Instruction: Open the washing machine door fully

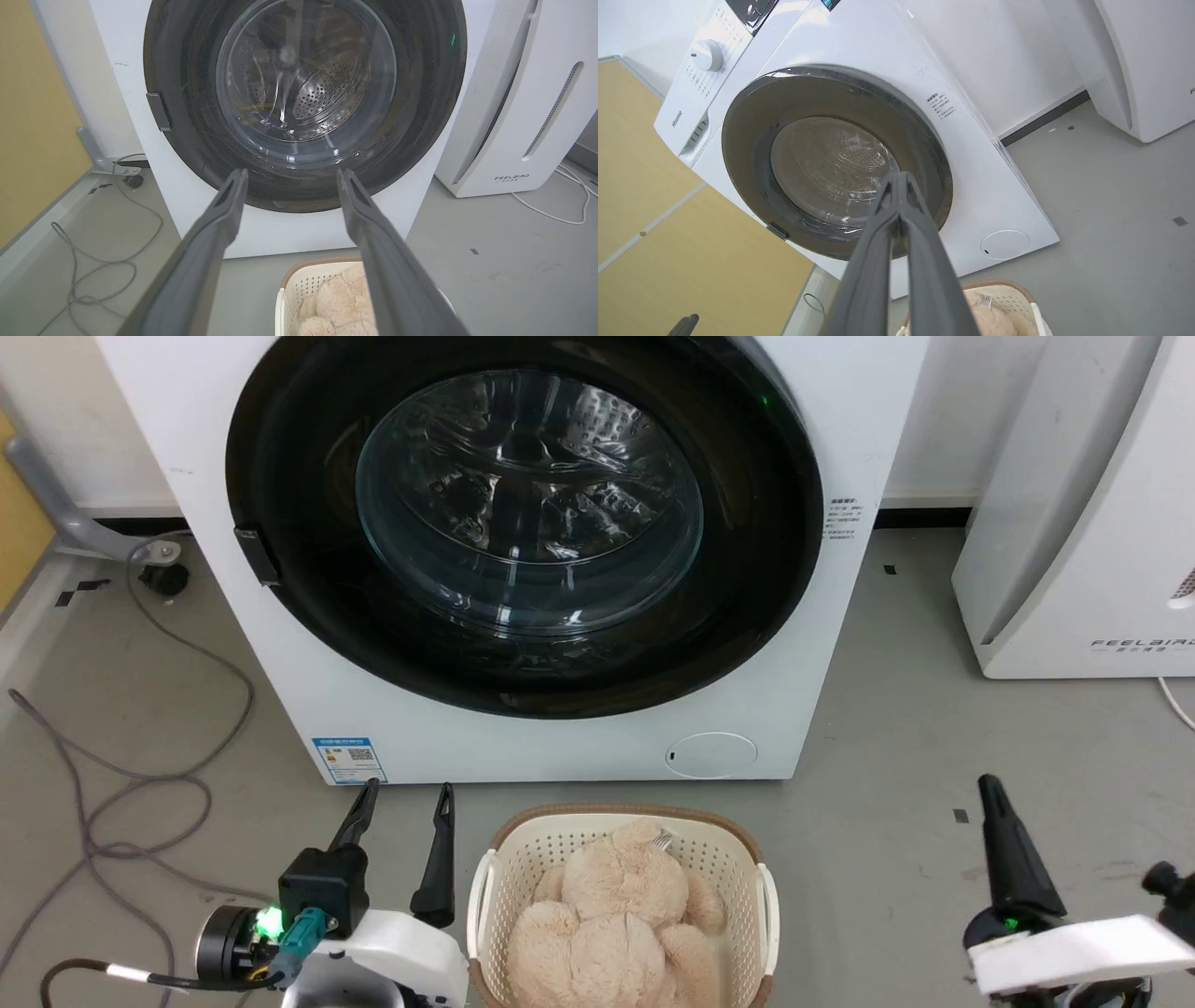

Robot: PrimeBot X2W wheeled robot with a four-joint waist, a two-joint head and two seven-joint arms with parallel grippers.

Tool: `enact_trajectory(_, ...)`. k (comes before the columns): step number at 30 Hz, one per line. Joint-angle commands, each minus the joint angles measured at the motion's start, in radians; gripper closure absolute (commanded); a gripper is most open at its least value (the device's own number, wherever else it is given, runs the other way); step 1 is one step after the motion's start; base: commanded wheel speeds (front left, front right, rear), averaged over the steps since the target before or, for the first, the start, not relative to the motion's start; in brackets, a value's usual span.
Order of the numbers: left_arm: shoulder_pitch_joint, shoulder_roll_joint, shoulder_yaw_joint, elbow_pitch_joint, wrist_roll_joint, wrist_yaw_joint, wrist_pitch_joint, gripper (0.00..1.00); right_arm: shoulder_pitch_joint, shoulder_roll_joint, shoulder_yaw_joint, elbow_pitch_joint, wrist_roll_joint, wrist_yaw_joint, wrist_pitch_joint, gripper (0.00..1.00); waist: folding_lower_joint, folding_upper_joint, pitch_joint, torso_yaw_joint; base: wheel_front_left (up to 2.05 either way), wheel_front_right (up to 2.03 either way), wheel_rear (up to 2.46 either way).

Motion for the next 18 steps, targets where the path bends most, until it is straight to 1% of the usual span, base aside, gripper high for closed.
enact_trajectory(1, -0.015, 0.007, -0.006, 0.008, -0.011, -0.002, -0.012, 0.0, -0.029, 0.0, -0.011, 0.008, 0.081, 0.0, -0.01, 1.0, 0.0, 0.0, 0.004, 0.001, 0.0, 0.0, 0.0)
enact_trajectory(9, -0.029, 0.014, -0.019, 0.019, -0.022, 0.0, -0.028, 0.0, -0.096, 0.0, -0.061, 0.055, 0.347, 0.0, -0.027, 1.0, 0.0, 0.0, 0.019, 0.005, 0.0, 0.0, 0.0)
enact_trajectory(12, -0.036, 0.016, -0.024, 0.024, -0.027, -0.001, -0.035, 0.0, -0.138, -0.005, -0.08, 0.087, 0.427, 0.0, -0.034, 1.0, 0.0, 0.0, 0.025, 0.007, 0.0, 0.0, 0.0)
enact_trajectory(13, -0.036, 0.016, -0.024, 0.024, -0.027, -0.001, -0.035, 0.0, -0.138, -0.005, -0.08, 0.087, 0.427, 0.0, -0.034, 1.0, 0.0, 0.0, 0.025, 0.007, 0.0, 0.0, 0.0)
enact_trajectory(18, -0.05, 0.019, -0.03, 0.026, -0.035, -0.001, -0.045, 0.0, -0.228, -0.037, -0.102, 0.161, 0.561, 0.001, -0.044, 1.0, 0.0, 0.0, 0.041, 0.009, 0.0, 0.0, 0.0)
